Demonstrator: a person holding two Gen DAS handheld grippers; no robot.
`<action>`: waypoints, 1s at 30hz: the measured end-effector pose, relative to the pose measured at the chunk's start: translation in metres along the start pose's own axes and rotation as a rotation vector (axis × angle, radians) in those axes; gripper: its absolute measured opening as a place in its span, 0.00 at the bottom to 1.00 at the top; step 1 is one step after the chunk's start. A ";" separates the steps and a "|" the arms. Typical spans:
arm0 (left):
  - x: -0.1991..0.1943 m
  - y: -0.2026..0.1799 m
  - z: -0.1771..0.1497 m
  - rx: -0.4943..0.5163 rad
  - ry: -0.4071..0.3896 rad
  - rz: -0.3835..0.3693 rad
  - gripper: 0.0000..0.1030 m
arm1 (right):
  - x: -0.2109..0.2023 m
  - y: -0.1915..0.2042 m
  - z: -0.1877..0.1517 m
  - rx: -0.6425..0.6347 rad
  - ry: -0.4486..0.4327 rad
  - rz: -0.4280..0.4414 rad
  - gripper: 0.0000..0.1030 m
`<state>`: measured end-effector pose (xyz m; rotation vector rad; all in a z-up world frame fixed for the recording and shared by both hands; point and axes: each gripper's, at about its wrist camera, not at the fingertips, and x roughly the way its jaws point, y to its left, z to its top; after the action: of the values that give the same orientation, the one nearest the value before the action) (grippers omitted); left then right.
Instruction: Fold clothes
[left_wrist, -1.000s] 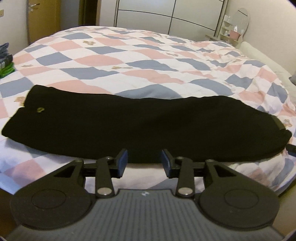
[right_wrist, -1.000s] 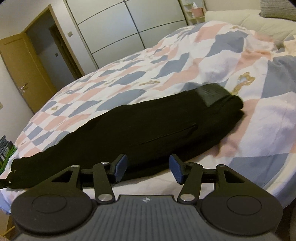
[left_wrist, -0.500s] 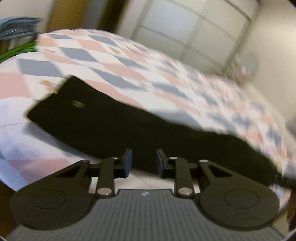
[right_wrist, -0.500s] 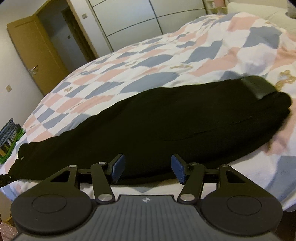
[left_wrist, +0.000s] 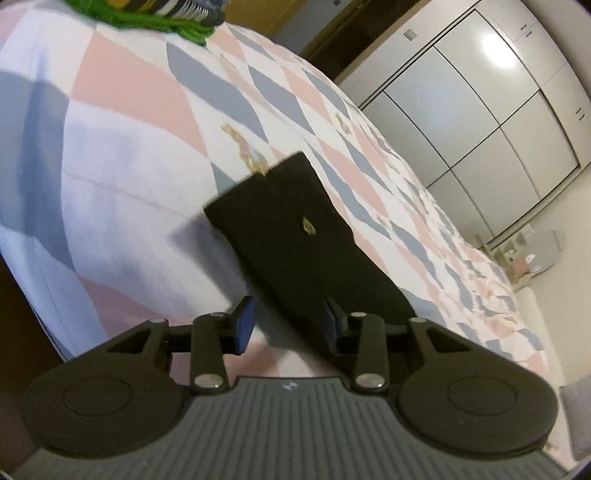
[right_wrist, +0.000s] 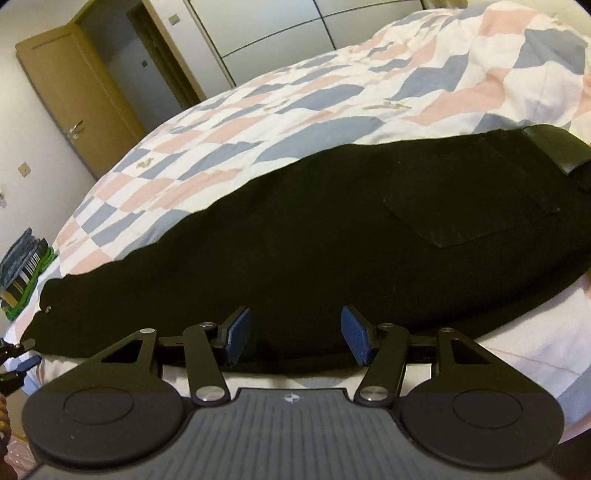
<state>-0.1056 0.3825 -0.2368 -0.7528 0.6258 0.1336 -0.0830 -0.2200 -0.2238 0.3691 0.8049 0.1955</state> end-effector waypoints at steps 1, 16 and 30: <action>-0.001 -0.001 0.003 0.023 -0.008 0.021 0.32 | 0.000 0.001 0.001 -0.003 0.000 0.001 0.56; 0.016 -0.010 0.046 0.110 -0.011 0.038 0.08 | 0.001 0.076 -0.011 -0.396 0.042 0.143 0.60; 0.020 -0.022 0.061 0.137 -0.017 -0.029 0.03 | 0.039 0.162 -0.064 -1.048 0.066 0.067 0.18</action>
<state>-0.0530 0.4059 -0.2007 -0.6277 0.6015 0.0693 -0.1082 -0.0435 -0.2267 -0.6021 0.6562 0.6537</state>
